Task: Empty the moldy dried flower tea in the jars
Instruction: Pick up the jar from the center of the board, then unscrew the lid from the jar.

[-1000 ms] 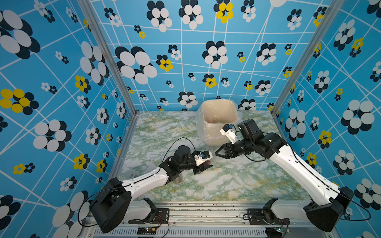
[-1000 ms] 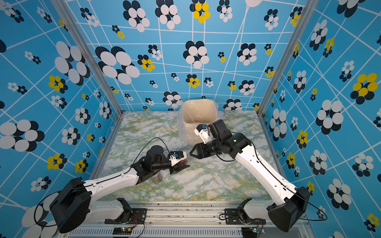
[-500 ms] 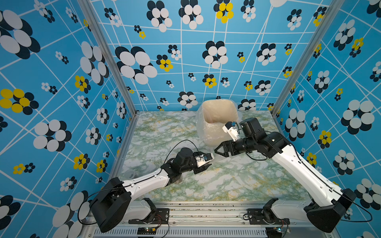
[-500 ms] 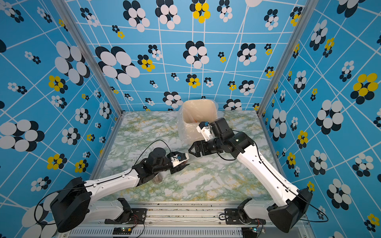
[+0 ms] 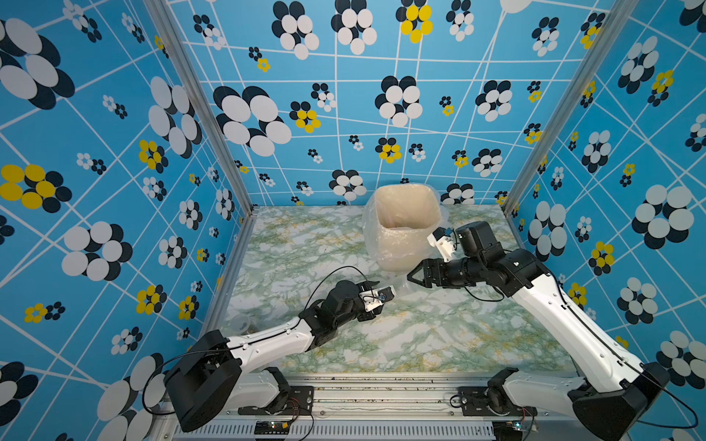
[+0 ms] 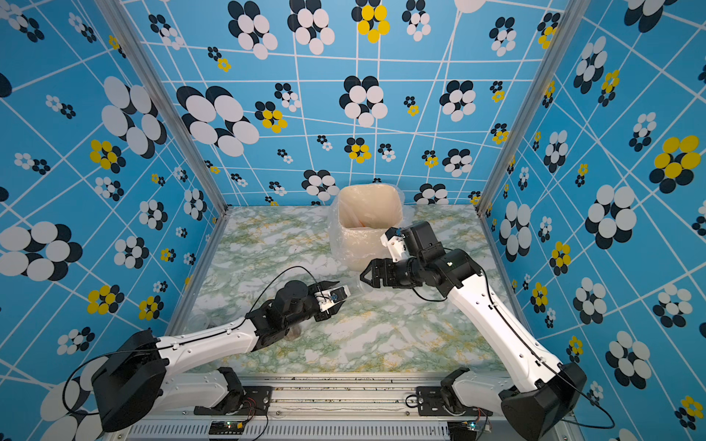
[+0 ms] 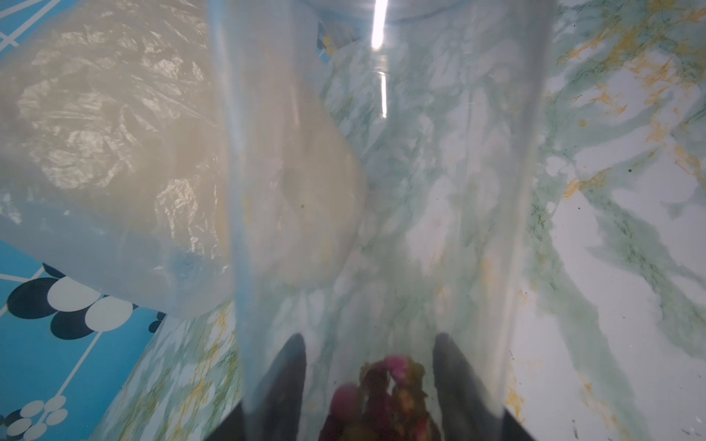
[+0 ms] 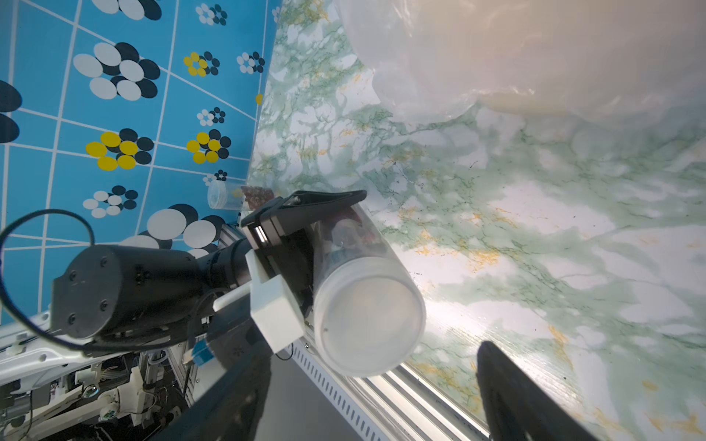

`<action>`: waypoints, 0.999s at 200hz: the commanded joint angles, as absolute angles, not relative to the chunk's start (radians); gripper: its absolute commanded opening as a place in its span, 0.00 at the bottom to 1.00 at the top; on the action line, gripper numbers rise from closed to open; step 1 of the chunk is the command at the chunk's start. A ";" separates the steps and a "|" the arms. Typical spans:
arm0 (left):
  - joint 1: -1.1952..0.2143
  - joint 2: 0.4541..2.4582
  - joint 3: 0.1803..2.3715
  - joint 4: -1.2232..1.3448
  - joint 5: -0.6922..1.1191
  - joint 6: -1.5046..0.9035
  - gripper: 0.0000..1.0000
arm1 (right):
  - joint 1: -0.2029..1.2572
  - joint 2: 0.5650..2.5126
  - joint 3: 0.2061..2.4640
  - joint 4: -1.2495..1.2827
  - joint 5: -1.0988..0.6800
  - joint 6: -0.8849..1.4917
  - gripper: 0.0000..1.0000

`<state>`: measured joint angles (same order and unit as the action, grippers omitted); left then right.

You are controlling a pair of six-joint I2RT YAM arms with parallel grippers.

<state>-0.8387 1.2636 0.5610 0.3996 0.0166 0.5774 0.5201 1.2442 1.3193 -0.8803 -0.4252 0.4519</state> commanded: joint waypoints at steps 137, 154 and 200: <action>-0.847 1.247 0.564 0.415 0.016 0.573 0.20 | 0.517 1.295 1.231 -0.752 -0.583 0.498 0.57; -0.847 1.247 0.565 0.409 0.031 0.563 0.19 | 0.517 1.295 1.229 -0.752 -0.579 0.483 0.48; -0.797 1.244 0.618 0.300 0.352 0.446 0.14 | 0.517 1.293 1.244 -0.761 -0.568 0.287 0.31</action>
<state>-0.8257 1.2598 0.5667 0.3634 0.0772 0.5396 0.5163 1.2881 1.2404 -0.7776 -0.5606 0.4690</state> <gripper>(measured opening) 0.556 0.563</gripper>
